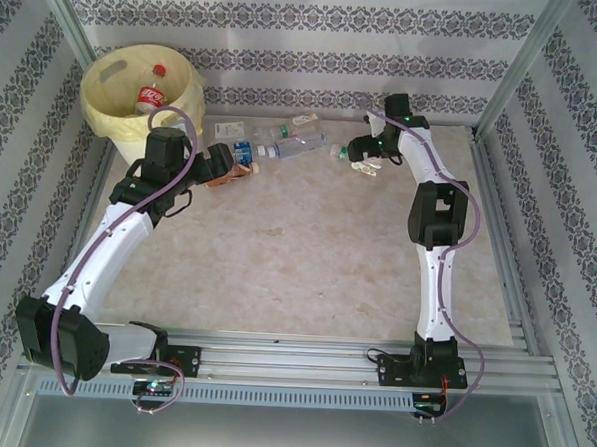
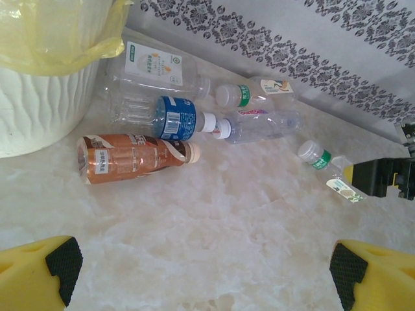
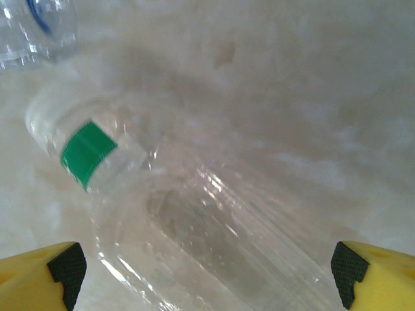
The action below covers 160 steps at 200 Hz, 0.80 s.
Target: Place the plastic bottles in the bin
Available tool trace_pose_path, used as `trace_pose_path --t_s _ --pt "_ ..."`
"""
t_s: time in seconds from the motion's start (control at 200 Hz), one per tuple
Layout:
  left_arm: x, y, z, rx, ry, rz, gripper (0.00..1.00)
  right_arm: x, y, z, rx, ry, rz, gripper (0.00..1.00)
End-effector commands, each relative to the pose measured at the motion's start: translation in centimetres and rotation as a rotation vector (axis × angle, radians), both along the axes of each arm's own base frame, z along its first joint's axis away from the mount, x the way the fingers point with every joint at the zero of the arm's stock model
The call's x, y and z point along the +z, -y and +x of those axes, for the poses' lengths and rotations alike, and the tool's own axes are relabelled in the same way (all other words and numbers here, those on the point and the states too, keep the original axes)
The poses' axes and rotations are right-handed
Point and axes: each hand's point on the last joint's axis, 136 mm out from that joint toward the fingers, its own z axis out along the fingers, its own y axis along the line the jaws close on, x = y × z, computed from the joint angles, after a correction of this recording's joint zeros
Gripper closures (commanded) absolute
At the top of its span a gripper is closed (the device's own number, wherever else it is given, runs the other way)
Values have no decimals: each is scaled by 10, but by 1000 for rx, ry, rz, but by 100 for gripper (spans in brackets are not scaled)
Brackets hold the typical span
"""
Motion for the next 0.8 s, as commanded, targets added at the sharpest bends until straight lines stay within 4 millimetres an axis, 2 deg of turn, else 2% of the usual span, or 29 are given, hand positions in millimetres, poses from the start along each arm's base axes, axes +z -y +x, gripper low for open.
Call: trace_pose_path --t_s 0.0,0.165,0.25,0.43,0.645,0.794 --pt "-7 3 2 -4 -26 0 0 4 -9 -18 137 -42 41 2" --pt "-10 8 6 -19 -35 -11 0 0 -17 -39 195 -92 61 5" --pt "-12 8 7 -18 -37 -10 0 -11 -8 -36 151 -73 -43 5" --pt "-17 6 6 -11 -49 -3 0 -30 -2 -32 110 -69 -197 6" --pt "-22 3 5 -6 -62 15 0 -28 -1 -21 15 -24 -240 23" --pt "-21 6 6 -16 -60 8 0 -15 1 -18 -36 22 -291 40"
